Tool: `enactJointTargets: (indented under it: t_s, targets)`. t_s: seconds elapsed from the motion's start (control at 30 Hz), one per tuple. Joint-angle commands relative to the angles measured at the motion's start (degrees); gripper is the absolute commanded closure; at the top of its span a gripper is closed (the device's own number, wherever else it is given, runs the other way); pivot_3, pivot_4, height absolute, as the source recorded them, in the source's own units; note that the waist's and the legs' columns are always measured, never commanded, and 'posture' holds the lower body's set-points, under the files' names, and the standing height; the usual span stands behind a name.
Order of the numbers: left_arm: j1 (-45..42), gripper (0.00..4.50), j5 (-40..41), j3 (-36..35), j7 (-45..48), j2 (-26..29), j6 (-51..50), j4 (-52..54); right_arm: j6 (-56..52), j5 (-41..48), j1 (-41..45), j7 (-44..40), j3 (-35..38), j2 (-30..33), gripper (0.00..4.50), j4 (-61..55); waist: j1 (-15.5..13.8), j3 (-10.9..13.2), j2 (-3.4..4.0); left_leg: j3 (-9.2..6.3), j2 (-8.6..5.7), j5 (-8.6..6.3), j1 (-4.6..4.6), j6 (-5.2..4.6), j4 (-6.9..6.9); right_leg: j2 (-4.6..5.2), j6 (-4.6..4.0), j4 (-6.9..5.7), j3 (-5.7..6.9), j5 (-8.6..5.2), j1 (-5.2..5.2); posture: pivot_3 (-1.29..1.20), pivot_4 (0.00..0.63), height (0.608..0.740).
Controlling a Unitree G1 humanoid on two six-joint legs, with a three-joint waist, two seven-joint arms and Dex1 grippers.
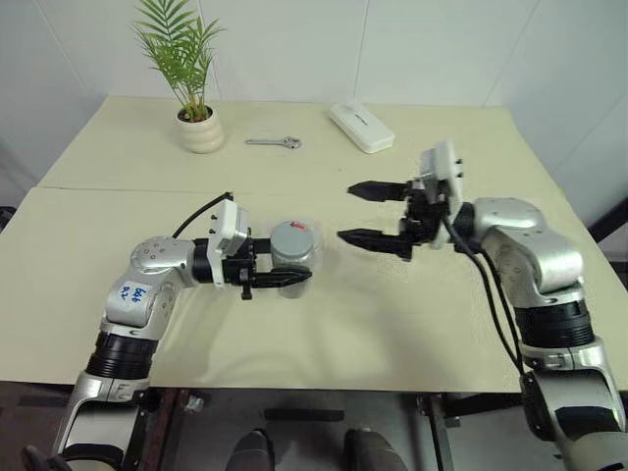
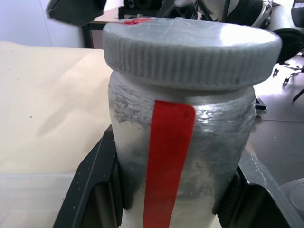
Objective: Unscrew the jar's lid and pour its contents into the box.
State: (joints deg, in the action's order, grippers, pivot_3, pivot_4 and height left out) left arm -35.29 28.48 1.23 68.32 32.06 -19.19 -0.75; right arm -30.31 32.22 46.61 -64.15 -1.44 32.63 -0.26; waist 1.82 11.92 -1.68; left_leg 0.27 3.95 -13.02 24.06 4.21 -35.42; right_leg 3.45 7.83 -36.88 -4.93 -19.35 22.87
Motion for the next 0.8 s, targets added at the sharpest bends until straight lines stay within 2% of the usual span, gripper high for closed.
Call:
enactJointTargets:
  t_s: [0.03,0.3,0.43,0.8]
  targets:
    - [0.00,2.58,0.32,-0.56,0.15,0.25,0.93,2.15,-2.41,3.86,0.83,-0.82,1.87,-0.21,0.02,-3.27,0.53,0.02,0.03,0.03,0.01,0.00,-0.02,0.00,0.01,-0.01,0.00,-0.04,-0.02,0.00,0.00,0.00,0.150,0.740]
    - [-0.38,2.58,0.10,-0.08,-0.21,-0.53,1.08,1.83,-5.80,6.89,3.58,2.35,-1.93,-7.61,0.02,-8.67,1.09,0.02,0.04,0.01,0.03,0.01,-0.01,0.00,-0.12,-0.02,0.04,-0.15,-0.02,0.02,0.00,0.00,0.150,0.740]
    - [-0.19,2.58,0.17,0.35,0.18,-1.18,1.11,1.61,-2.17,0.70,6.20,5.42,-6.76,-12.19,0.02,-7.62,1.29,0.02,0.04,0.00,0.03,0.01,-0.02,0.00,-0.15,-0.03,0.05,-0.21,-0.02,0.02,0.01,0.00,0.150,0.740]
    - [-1.47,2.58,-0.08,0.41,0.62,-1.30,1.30,0.71,-0.69,-3.62,6.95,5.87,-9.82,-13.63,0.02,-5.06,0.96,0.03,0.05,-0.01,0.02,0.00,0.04,-0.01,-0.20,-0.02,0.05,-0.20,-0.02,0.03,0.04,0.00,0.150,0.740]
